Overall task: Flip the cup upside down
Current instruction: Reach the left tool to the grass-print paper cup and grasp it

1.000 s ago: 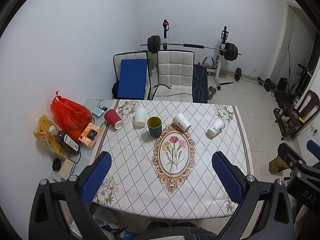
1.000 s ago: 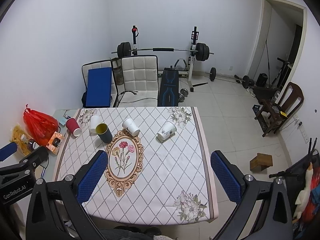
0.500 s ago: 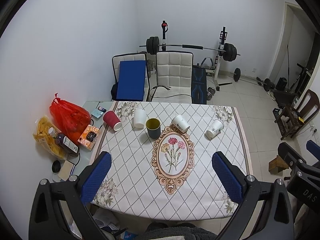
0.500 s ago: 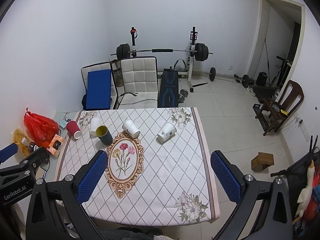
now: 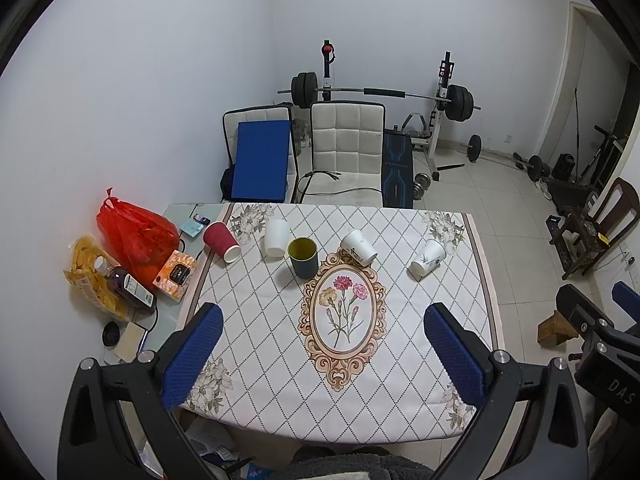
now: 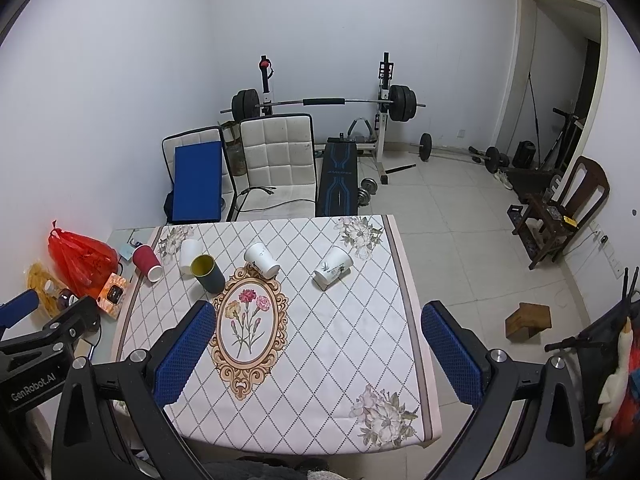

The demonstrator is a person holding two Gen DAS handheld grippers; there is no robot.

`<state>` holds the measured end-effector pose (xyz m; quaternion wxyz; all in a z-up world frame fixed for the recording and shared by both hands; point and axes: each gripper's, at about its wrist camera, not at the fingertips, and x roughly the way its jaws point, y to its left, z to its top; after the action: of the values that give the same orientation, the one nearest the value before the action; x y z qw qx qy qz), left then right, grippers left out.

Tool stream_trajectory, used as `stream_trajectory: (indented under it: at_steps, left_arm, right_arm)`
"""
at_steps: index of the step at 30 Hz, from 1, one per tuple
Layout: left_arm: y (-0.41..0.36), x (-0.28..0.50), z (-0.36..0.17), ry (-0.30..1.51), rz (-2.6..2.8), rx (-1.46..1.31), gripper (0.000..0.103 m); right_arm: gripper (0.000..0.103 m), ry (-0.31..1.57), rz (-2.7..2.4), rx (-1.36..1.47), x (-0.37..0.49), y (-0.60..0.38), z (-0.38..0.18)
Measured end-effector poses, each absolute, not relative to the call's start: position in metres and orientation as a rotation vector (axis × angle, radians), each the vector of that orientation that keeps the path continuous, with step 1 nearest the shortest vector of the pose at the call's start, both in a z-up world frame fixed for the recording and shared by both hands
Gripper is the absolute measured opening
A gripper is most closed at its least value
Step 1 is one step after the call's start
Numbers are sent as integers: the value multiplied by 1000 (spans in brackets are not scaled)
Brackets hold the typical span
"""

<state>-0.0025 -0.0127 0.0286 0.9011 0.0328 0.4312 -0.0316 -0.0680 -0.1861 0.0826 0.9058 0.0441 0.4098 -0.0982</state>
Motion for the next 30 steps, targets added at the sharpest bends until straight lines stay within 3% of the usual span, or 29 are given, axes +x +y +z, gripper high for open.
stream_trajectory:
  at_steps: [9,30]
  left_arm:
    - [-45,40,-22,912,8,129,103]
    - [-171,224,-238,1244,-204,358,103]
  right_arm:
    - [103,911,-248,150,-34,-219,31]
    - [103,1347,-416,295,102,-328,-263]
